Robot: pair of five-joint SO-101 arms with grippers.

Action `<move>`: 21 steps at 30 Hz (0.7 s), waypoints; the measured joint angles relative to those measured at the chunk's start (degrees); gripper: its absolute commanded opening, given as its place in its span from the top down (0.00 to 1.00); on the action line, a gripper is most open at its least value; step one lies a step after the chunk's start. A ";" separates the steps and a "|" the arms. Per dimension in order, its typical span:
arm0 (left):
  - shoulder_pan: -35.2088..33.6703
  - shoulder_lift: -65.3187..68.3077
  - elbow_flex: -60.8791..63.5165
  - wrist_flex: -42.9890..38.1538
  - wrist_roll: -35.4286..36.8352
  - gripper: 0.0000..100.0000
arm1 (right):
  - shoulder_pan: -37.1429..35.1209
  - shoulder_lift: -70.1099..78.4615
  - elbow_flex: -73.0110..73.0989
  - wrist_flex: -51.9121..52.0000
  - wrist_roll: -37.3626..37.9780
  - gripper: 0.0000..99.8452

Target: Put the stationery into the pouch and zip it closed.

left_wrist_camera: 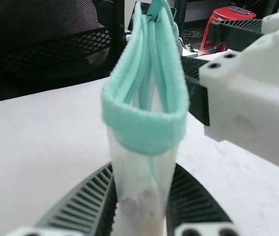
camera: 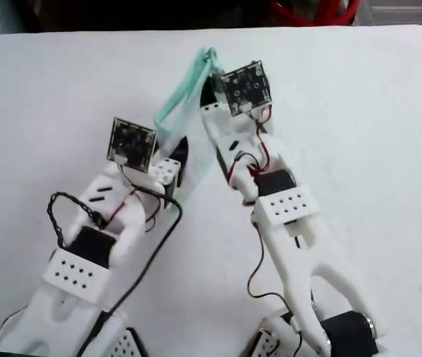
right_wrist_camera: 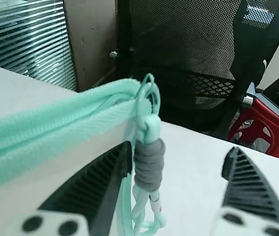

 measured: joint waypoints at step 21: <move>-0.09 0.00 0.00 0.00 0.00 0.89 | -0.35 10.55 -4.22 -3.08 0.00 0.83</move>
